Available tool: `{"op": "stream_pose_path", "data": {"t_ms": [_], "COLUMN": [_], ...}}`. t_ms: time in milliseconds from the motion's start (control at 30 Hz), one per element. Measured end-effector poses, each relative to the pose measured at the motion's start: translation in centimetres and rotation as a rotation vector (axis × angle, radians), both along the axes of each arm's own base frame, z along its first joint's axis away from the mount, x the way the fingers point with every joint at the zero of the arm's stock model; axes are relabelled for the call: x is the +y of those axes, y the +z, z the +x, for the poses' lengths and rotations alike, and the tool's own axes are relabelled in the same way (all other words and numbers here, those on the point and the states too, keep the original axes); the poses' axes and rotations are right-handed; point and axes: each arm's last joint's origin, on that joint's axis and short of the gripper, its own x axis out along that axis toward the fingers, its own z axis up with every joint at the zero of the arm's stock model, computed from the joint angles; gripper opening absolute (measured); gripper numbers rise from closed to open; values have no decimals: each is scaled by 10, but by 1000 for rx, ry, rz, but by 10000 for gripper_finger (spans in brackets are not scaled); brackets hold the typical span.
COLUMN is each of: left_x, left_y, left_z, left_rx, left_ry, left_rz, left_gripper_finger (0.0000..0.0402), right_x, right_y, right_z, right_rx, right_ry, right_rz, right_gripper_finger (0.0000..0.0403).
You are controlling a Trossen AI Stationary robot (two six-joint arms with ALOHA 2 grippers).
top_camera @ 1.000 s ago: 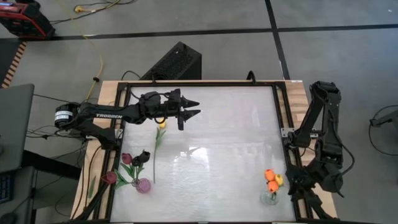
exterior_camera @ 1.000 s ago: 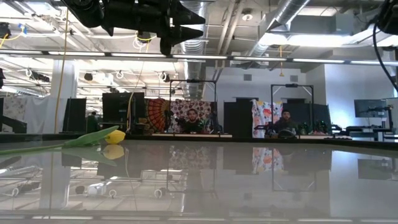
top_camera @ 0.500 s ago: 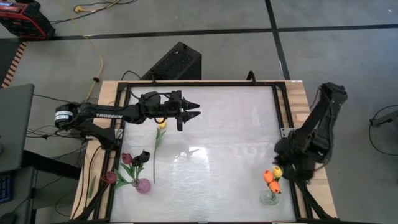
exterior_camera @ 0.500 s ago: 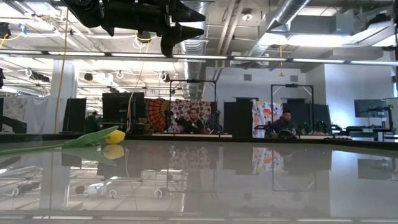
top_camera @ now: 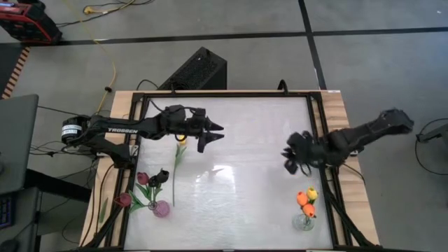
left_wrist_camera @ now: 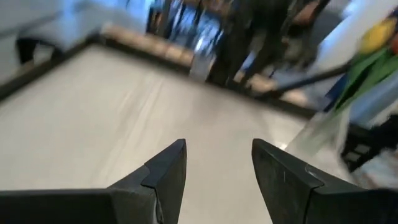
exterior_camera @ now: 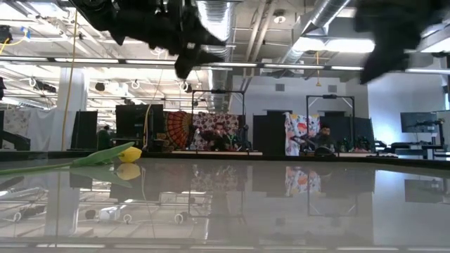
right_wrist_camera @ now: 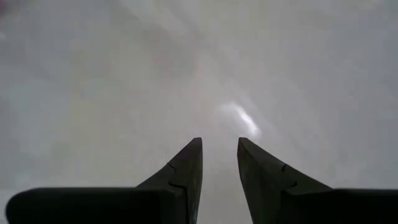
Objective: Sort flowers into vase by color
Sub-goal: Put the yellow flower into the transparent flower vase
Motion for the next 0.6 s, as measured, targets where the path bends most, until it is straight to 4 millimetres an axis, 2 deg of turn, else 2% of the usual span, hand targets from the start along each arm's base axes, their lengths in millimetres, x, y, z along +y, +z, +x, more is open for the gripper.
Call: {"op": "stream_pose_path", "data": {"t_ms": [167,300,600], "left_x": [2,1,-13], "left_y": [-23,-37,-60], "left_z": [-8,-19,-65], "left_rx": [253,447,946], "left_ry": [107,182,345], "left_rz": [-10,-38,-354], "left_gripper_finger": [171,171,171], "right_x": [-31,-43,-60], "right_y": [11,10,-22], "right_z": [36,58,102], "right_rx": [-190,-273,-236], "right_ry": [119,170,235], "right_rz": [25,-35,-104], "right_gripper_finger": [127,127,127]}}
